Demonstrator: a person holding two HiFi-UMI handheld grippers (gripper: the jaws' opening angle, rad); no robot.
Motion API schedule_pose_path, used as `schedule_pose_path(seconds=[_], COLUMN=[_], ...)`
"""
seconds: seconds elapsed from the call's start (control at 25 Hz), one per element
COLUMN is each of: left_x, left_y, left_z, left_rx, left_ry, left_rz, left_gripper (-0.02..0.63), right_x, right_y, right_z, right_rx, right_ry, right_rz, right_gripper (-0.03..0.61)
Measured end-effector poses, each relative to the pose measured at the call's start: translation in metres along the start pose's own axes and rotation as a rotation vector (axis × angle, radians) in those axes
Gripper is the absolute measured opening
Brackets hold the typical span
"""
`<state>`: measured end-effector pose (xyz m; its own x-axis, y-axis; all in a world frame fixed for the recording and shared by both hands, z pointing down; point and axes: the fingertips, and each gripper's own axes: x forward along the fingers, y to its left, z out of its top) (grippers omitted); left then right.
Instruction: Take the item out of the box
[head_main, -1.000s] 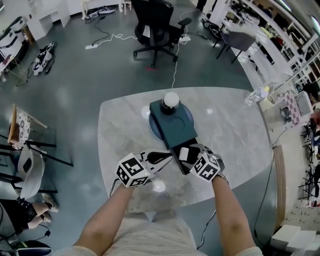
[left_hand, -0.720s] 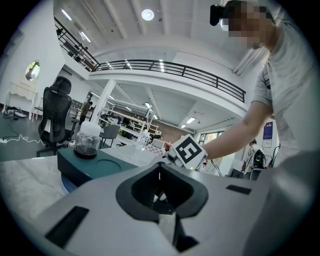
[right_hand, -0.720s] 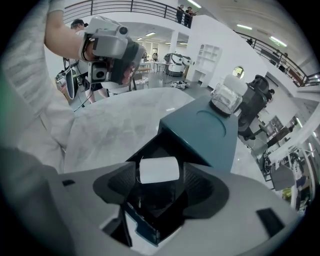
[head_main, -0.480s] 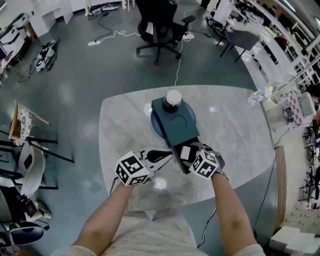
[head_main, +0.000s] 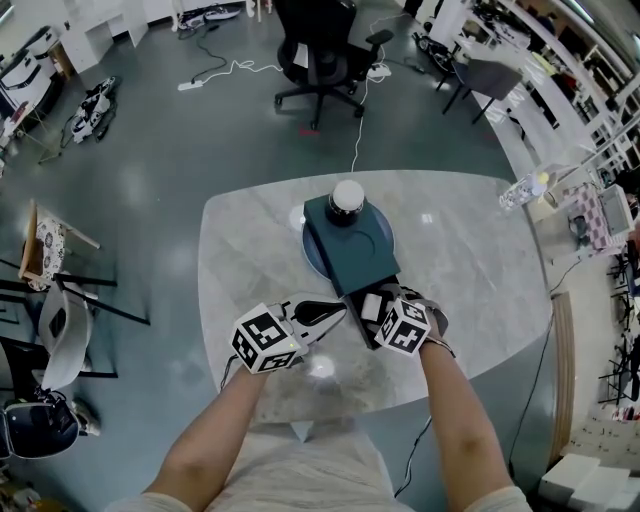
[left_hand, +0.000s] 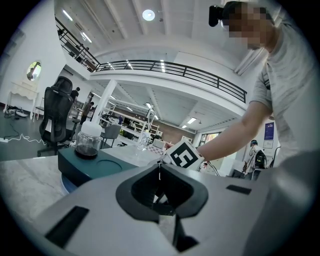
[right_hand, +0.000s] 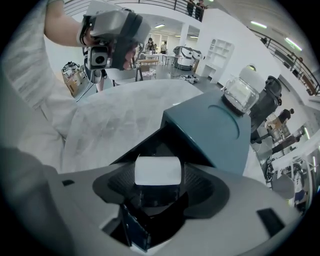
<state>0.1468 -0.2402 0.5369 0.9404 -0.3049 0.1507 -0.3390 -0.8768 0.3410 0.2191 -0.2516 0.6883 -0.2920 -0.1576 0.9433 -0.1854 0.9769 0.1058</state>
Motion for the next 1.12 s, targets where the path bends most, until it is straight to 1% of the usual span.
schedule_pose_path(seconds=[0.24,0.72,0.96,1.12], left_x=[-0.002,-0.003,-0.005,-0.005], left_y=[0.001,-0.001,-0.005,-0.01], left_z=[0.001,0.002,0.0,-0.002], left_rx=[-0.004,-0.001,-0.001,0.004], left_ry=[0.0,0.005,0.008,0.013], left_rz=[-0.001,-0.003,-0.011,-0.022], left_gripper=[0.02,0.02,0.02,0.02], right_x=[0.004,0.005,0.001,-0.005], right_y=[0.001,0.0,0.0,-0.004], right_z=[0.0,0.0,0.001,-0.001], right_rx=[-0.004,0.023,0.046,0.088], right_ry=[0.021,0.022,0.009,-0.01], right_rz=[0.017,0.014,-0.012,-0.044], right_gripper=[0.307,0.307,0.307,0.307])
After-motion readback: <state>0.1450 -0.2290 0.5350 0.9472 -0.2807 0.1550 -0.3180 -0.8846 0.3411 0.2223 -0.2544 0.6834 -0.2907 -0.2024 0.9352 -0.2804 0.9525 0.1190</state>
